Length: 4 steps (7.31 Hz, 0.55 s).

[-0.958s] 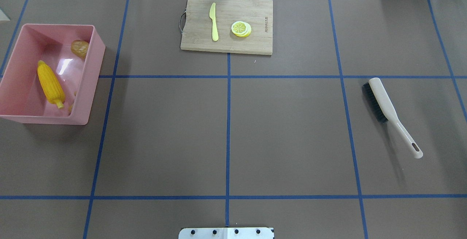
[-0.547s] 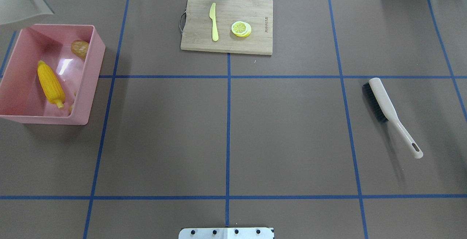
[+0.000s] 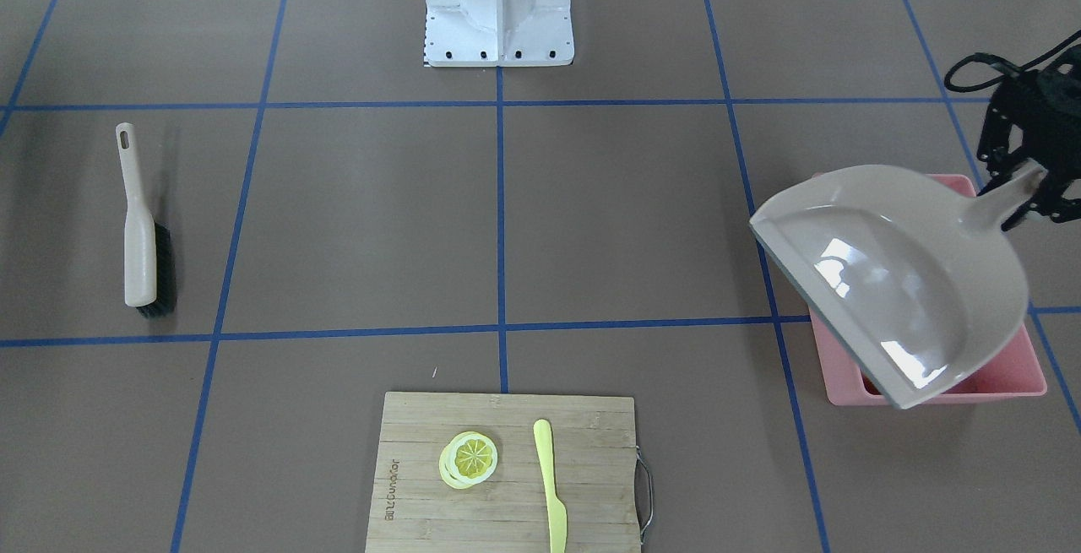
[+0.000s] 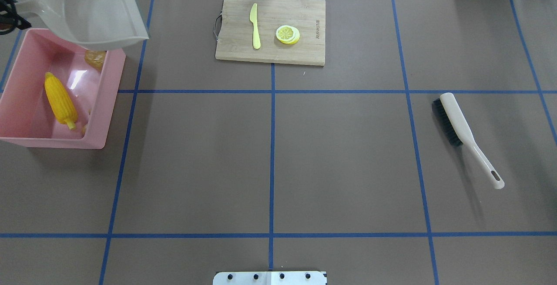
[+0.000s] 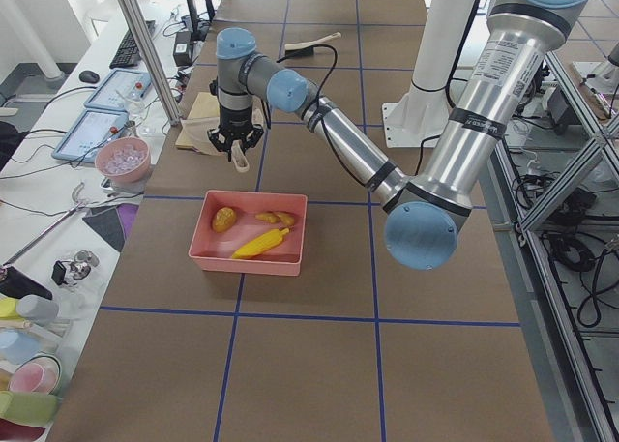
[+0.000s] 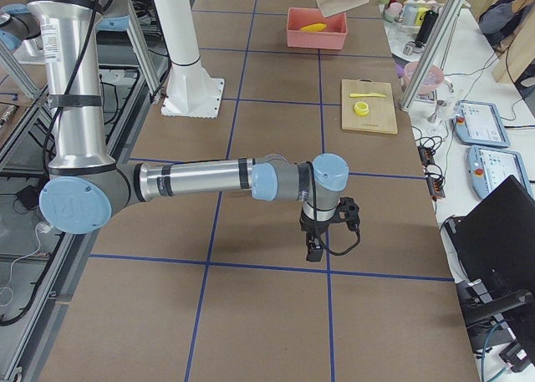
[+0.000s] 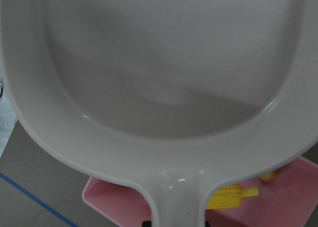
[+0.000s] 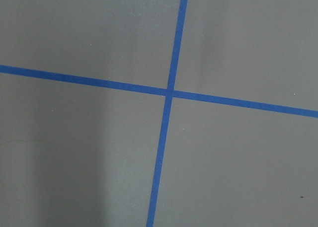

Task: Sweep and dump trash into bin
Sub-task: 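Swing the dustpan out of the bin and lower it with the left gripper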

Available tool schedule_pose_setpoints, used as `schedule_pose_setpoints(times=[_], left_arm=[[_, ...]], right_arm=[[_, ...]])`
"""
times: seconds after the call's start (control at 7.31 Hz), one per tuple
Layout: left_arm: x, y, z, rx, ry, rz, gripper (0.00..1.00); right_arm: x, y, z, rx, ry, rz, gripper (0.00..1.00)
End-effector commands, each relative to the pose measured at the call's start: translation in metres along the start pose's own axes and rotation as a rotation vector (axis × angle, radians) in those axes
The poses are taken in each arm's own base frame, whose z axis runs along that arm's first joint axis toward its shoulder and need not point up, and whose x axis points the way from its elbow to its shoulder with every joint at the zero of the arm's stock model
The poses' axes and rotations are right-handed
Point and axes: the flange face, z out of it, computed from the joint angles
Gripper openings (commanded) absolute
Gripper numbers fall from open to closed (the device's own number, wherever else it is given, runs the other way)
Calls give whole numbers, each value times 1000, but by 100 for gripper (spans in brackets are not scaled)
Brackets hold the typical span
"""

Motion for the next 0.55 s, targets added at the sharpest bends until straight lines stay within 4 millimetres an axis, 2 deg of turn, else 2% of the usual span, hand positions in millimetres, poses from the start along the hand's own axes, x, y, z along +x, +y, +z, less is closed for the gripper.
schedule_pose_setpoints(times=[0.0, 0.14, 0.41], left_arm=[[64, -67, 57, -11, 114, 172, 0], [97, -89, 85, -32, 145, 236, 0], [150, -116, 125, -53, 209, 323, 0]], right_arm=[[1, 1, 0, 1, 4, -7, 100], [6, 5, 9, -18, 3, 6, 100], [9, 5, 13, -24, 1, 11, 100]])
